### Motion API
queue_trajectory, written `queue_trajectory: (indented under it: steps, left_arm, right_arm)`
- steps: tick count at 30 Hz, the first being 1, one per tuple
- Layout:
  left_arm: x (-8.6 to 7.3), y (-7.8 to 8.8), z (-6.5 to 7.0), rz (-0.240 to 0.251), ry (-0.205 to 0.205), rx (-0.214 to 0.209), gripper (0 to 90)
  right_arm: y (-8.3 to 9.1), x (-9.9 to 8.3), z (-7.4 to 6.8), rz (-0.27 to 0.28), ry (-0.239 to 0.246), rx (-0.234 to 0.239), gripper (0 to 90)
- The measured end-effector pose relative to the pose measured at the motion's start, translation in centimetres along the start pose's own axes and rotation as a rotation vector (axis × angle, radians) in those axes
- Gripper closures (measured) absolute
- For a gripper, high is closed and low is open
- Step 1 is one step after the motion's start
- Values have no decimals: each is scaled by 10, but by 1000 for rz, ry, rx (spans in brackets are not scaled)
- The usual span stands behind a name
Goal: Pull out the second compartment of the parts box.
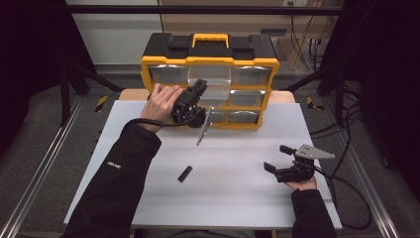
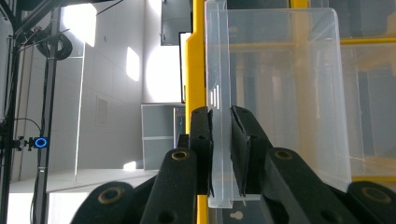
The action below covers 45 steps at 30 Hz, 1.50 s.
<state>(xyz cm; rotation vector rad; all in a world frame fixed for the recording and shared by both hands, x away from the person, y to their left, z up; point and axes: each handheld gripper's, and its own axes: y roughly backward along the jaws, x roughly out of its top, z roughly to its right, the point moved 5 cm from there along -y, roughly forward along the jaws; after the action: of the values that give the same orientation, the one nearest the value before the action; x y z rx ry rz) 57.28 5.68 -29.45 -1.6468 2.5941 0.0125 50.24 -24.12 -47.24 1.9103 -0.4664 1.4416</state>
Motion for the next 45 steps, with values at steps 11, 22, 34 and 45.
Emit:
queue_trajectory:
  steps: [11, 22, 34, 45]
  left_arm:
    - [1, 5, 2, 5, 1, 4, 786]
    - [2, 11, 1, 13, -1, 6, 787]
    - [4, 17, 1, 20, -7, 9, 787]
    - [5, 20, 2, 21, -5, 5, 785]
  right_arm:
    - [0, 0, 0, 0, 0, 0, 2]
    - [-1, 0, 0, -5, 2, -1, 2]
    - [-1, -1, 0, -6, 3, -1, 2]
    - [-1, -1, 0, -7, 3, -1, 2]
